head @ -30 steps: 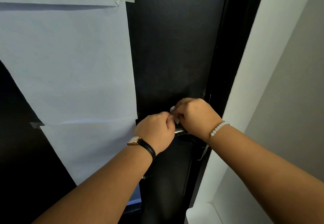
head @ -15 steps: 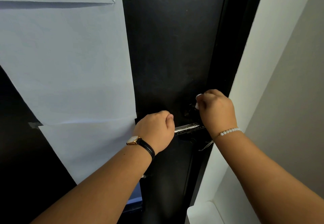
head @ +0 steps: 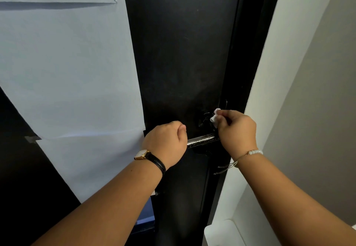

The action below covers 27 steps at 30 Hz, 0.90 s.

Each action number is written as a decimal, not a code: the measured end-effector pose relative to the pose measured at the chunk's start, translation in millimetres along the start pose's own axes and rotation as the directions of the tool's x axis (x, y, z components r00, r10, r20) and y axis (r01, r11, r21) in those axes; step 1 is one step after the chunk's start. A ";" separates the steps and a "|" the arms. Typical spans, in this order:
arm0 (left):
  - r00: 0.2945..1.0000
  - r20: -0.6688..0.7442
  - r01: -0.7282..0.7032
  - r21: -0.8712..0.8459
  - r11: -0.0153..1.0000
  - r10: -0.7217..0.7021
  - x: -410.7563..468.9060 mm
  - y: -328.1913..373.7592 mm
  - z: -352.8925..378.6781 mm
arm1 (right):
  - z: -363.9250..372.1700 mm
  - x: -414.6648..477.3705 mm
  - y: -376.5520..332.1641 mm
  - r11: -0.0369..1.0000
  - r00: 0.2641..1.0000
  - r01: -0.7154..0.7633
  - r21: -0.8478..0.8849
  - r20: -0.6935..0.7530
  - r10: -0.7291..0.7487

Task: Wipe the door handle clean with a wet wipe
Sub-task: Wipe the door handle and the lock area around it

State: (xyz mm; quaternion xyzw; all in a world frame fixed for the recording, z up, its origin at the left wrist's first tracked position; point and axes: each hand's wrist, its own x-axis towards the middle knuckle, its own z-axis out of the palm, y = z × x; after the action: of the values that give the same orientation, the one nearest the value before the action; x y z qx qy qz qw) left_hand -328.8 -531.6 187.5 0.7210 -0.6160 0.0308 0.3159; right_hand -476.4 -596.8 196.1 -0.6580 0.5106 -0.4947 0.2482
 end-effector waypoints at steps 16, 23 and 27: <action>0.999 0.031 0.027 0.000 1.000 -0.027 -1.8 3.1 -2.7 | -4.5 -2.7 10.2 0.990 0.994 0.091 -0.111 0.075 -0.083; 0.999 0.039 0.020 0.010 1.000 -0.021 -2.6 4.2 -4.1 | -1.9 -5.4 9.0 0.969 0.959 -0.217 0.115 0.213 0.189; 0.999 0.036 0.017 0.000 1.000 -0.017 -1.7 4.2 -3.9 | 7.5 -12.4 12.7 0.858 0.926 -0.373 0.353 0.191 0.325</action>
State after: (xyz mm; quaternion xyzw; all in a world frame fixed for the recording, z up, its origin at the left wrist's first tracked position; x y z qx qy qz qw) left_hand -331.7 -528.3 191.6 0.7265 -0.6154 0.0151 0.3054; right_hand -474.9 -591.3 177.7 -0.5226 0.4983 -0.4896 0.4887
